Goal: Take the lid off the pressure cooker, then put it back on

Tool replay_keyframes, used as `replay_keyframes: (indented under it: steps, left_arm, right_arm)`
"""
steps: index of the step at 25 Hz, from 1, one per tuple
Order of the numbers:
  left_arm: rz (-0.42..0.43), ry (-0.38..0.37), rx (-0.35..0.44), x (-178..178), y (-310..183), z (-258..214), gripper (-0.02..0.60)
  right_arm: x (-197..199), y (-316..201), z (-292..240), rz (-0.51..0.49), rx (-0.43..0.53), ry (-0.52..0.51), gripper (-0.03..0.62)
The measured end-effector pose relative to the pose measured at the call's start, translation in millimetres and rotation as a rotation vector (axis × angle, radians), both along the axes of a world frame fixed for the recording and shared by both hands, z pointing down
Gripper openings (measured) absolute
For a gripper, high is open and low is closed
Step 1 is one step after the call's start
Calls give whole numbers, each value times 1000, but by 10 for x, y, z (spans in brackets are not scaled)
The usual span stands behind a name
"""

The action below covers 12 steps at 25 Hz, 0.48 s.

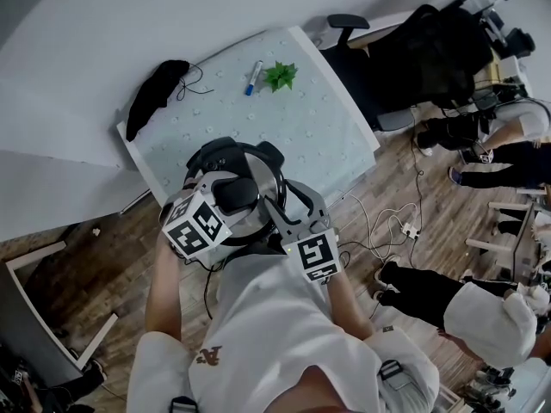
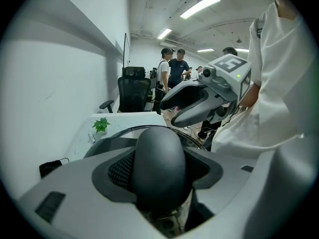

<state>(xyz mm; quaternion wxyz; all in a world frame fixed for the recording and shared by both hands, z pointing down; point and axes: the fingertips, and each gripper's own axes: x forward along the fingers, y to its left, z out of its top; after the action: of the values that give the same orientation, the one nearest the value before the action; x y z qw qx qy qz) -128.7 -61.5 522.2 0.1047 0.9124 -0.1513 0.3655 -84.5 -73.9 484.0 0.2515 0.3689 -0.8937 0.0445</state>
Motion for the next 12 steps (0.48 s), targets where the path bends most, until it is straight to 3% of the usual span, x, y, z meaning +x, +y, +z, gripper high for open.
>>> replay_keyframes:
  steps: [12]
  left_arm:
    - [44, 17, 7, -5, 25, -20, 273]
  right_arm:
    - [20, -1, -37, 8, 13, -3, 193]
